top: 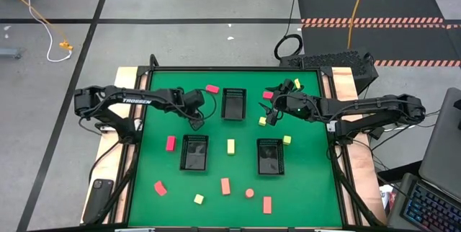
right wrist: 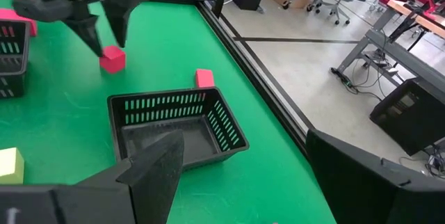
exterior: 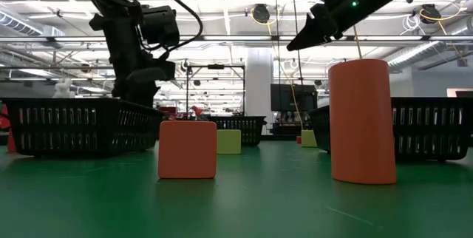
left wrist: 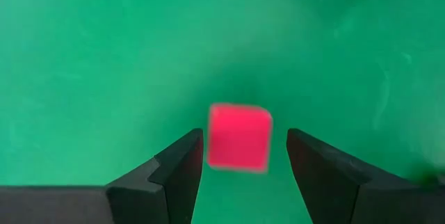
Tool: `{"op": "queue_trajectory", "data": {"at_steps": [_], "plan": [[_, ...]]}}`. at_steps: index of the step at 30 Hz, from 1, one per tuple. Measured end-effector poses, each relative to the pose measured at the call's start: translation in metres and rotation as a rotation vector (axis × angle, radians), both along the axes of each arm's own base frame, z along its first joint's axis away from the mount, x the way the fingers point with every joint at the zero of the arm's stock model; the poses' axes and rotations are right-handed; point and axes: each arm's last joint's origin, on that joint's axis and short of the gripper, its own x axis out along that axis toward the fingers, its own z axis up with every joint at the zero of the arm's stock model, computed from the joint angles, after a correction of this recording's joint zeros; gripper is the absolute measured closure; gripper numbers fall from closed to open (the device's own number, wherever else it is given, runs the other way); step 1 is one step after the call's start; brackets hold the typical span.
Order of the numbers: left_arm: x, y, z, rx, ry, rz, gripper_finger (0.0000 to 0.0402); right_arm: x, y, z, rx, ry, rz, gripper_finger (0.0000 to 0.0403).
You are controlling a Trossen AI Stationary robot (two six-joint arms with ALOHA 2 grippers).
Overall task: Sort & place blocks by color
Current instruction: Put the red block into the top black bin
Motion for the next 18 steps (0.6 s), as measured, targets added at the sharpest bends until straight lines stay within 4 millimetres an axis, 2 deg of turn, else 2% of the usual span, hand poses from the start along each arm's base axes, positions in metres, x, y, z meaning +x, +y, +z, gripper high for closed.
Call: {"op": "queue_trajectory", "data": {"at_steps": [13,18], "plan": [[0.0005,0.0005,0.0004,0.042,0.005,0.002,0.0192,0.0000,0.0000,0.0000,0.005,-0.003,-0.002,0.0106],[0.0009,0.0007,-0.0078,0.028,0.030,0.022,0.0192,0.0000,0.0000,0.0000,0.005,-0.003,-0.002,0.0106]]}}
